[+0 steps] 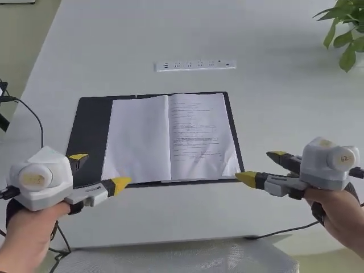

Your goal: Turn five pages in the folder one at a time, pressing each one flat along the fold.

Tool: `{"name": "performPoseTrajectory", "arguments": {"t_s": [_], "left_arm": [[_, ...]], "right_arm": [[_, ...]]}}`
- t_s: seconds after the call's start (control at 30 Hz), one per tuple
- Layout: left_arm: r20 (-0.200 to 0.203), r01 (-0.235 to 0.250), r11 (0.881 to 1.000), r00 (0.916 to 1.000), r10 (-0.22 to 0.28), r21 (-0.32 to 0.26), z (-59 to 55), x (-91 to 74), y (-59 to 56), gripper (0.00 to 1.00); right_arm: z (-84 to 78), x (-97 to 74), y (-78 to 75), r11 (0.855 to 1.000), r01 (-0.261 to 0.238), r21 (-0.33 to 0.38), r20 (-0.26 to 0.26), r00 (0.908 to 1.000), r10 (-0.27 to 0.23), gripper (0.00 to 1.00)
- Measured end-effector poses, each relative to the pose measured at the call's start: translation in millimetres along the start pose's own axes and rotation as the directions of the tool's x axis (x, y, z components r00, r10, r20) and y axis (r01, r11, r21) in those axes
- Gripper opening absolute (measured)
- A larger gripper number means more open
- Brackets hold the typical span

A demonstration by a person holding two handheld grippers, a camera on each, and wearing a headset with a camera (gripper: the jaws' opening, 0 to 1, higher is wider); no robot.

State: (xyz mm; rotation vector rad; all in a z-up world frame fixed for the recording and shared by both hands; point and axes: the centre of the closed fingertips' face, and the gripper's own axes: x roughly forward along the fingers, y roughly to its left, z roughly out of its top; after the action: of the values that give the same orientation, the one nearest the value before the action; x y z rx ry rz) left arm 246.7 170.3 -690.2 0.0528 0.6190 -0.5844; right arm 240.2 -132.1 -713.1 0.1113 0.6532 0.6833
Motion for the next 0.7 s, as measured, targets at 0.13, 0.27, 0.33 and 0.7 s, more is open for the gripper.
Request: {"name": "performPoseTrajectory", "arguments": {"t_s": [0.13, 0.27, 0.33, 0.7], "left_arm": [[-0.004, 0.015, 1.0, 0.9999, -0.015, 0.008, 2.0, 6.3, -6.9, 0.72], [-0.018, 0.049, 0.999, 0.9987, -0.048, 0.017, 4.1, 14.9, -18.3, 0.72], [-0.02, 0.058, 0.998, 0.9981, -0.058, 0.028, 5.4, 18.1, -23.0, 0.72], [-0.028, 0.121, 0.99, 0.9925, -0.119, 0.066, 15.7, 40.8, -49.4, 0.71]], "right_arm": [[-0.9, -2.1, 1.1, 1.0, -0.001, 0.01, 0.004, 1.0, 0.001, 0.73], [-4.6, -3.5, 3.3, 1.0, -0.011, 0.013, -0.001, 0.9999, 0.011, 0.74], [-6.5, -4.6, 2.2, 1.0, -0.006, 0.017, -0.003, 1.0, 0.006, 0.73], [-11.7, -9.1, -1.0, 1.0, 0.0, 0.027, -0.006, 1.0, 0.001, 0.74]]}}
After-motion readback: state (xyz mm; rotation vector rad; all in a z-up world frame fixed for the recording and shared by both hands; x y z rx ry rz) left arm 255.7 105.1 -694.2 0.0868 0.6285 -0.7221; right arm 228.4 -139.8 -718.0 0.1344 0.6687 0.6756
